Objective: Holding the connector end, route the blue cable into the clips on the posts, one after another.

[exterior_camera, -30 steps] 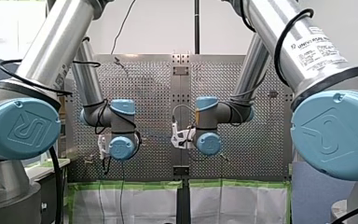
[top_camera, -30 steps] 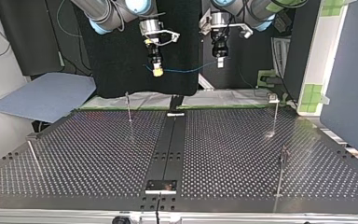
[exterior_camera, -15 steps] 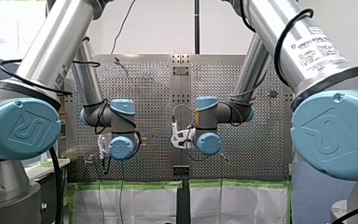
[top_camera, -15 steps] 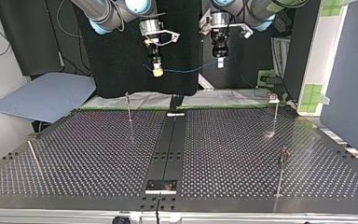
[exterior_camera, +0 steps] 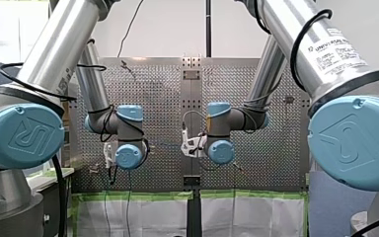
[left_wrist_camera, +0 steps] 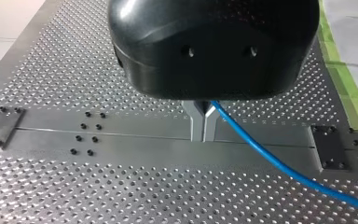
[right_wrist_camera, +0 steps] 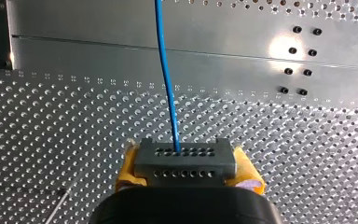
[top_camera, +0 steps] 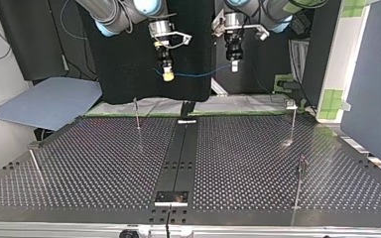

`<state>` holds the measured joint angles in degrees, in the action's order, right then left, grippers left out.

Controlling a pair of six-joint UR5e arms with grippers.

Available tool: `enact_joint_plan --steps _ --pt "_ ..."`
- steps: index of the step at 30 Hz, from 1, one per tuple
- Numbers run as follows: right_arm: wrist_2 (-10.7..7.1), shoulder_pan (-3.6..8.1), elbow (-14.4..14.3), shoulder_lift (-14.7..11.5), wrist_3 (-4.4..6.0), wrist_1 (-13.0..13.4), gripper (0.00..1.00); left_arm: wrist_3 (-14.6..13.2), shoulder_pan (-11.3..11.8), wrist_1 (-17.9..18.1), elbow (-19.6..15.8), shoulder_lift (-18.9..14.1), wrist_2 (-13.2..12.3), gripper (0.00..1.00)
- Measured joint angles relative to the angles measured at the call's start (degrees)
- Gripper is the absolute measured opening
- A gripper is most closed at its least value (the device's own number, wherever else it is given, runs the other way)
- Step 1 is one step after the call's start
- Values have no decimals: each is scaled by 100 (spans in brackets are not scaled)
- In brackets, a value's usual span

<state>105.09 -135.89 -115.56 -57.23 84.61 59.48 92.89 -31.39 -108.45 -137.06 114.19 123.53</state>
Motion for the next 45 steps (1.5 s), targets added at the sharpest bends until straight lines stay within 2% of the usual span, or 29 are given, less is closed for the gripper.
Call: enact_joint_plan --steps 6,10,13,19,26,33,36,41,45 --pt "208 -207 -5 52 208 -208 0 -206 -267 -223 -10 256 248 1" --pt "378 -374 -6 56 377 -378 0 -239 -399 -266 -11 327 311 1" --pt "515 -441 -6 57 459 -517 0 -244 -432 -272 -12 340 322 1" --pt "793 -467 -7 58 494 -814 0 -245 -439 -274 -12 342 325 1" --pt "869 -462 1 51 500 -930 0 -227 -455 -296 -9 324 346 1" --pt "1078 -387 191 -173 605 -1120 0 72 -511 -590 19 26 517 1" --pt "1048 -365 254 -332 685 -1140 0 219 -508 -738 20 -122 502 1" --pt "826 -317 399 -605 901 -1168 0 405 -496 -983 22 -367 620 1" --pt "635 -289 573 -787 971 -1283 0 448 -468 -1181 23 -564 769 1"
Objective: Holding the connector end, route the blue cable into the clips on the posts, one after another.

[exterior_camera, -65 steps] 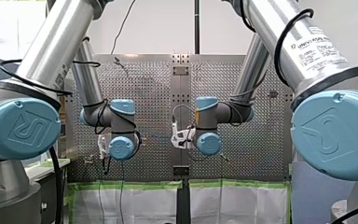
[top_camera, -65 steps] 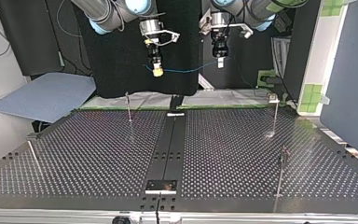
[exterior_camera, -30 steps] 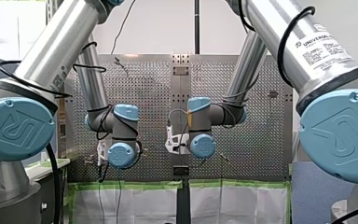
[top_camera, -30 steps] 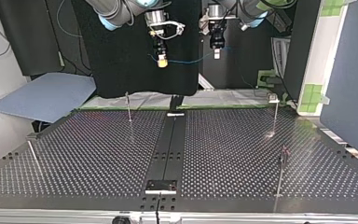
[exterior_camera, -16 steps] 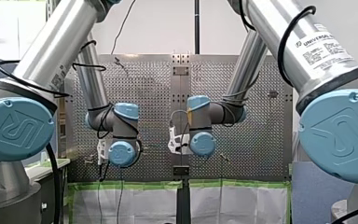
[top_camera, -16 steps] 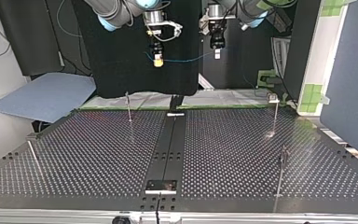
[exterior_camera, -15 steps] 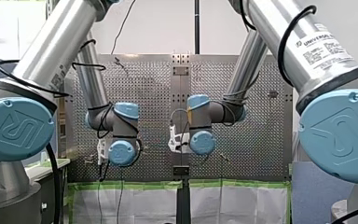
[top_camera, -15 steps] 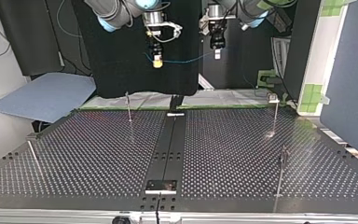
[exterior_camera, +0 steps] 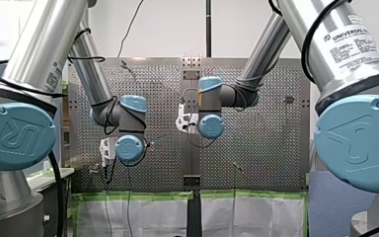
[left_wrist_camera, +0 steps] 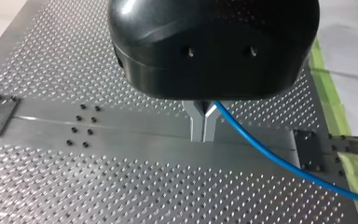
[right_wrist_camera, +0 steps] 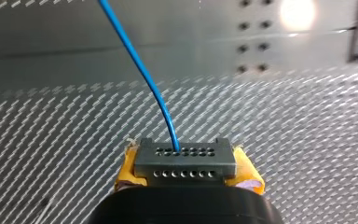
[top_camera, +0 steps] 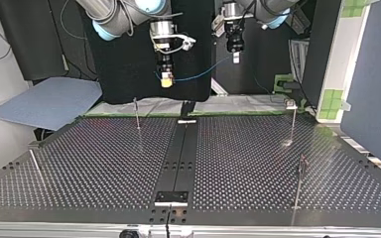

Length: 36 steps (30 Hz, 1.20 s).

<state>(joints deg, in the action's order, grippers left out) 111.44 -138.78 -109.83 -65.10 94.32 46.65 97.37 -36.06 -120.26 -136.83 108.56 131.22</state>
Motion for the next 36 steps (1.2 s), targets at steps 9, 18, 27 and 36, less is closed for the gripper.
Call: enact_joint_plan --steps 9,18,27,36 --pt "-462 94 436 -28 23 -443 0 2 162 -390 0 -388 238 1" --pt "-890 134 748 153 47 -687 0 -9 346 -797 118 -797 221 1" --pt "-1335 37 1058 161 -33 -997 0 -16 538 -1254 546 -1254 15 1" --pt "-1495 -26 1342 152 -31 -1236 0 60 768 -1752 1009 -1754 -5 1"
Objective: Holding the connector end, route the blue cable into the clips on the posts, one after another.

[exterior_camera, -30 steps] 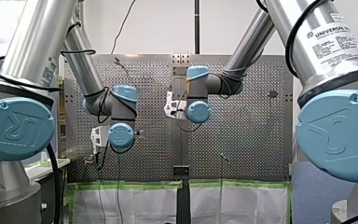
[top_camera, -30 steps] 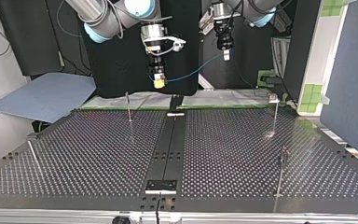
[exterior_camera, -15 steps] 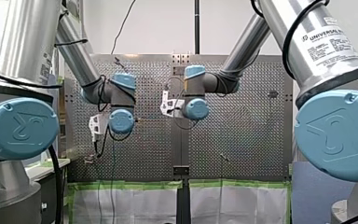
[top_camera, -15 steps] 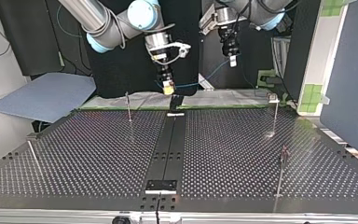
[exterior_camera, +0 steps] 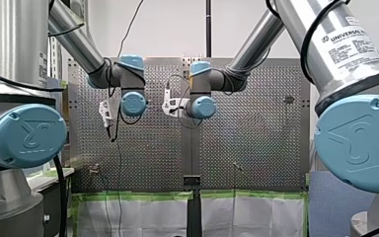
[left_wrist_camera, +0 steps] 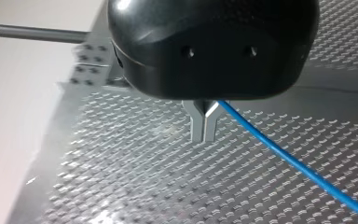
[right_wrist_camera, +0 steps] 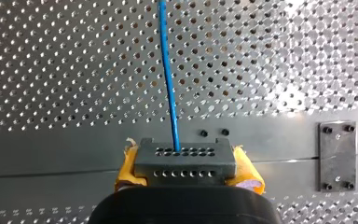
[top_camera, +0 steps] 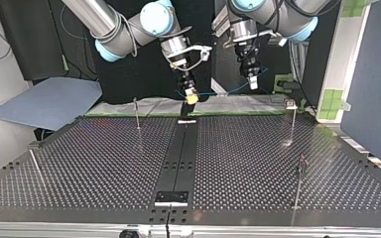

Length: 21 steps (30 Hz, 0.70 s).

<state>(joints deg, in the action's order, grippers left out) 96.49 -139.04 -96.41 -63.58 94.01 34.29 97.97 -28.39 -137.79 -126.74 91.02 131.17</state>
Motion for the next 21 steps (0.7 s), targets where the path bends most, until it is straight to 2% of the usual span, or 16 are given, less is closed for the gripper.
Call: enact_joint_plan --steps 5,10,15,21 --pt "-62 8 242 -1 70 -230 0 9 245 -285 215 -282 -145 1" --pt "-214 0 491 -2 98 -462 0 11 525 -567 276 -567 -408 1" --pt "-256 -3 727 -2 93 -693 0 -4 774 -722 281 -796 -656 1" --pt "-282 -22 1036 -7 48 -1002 0 -22 1089 -757 283 -877 -971 1"
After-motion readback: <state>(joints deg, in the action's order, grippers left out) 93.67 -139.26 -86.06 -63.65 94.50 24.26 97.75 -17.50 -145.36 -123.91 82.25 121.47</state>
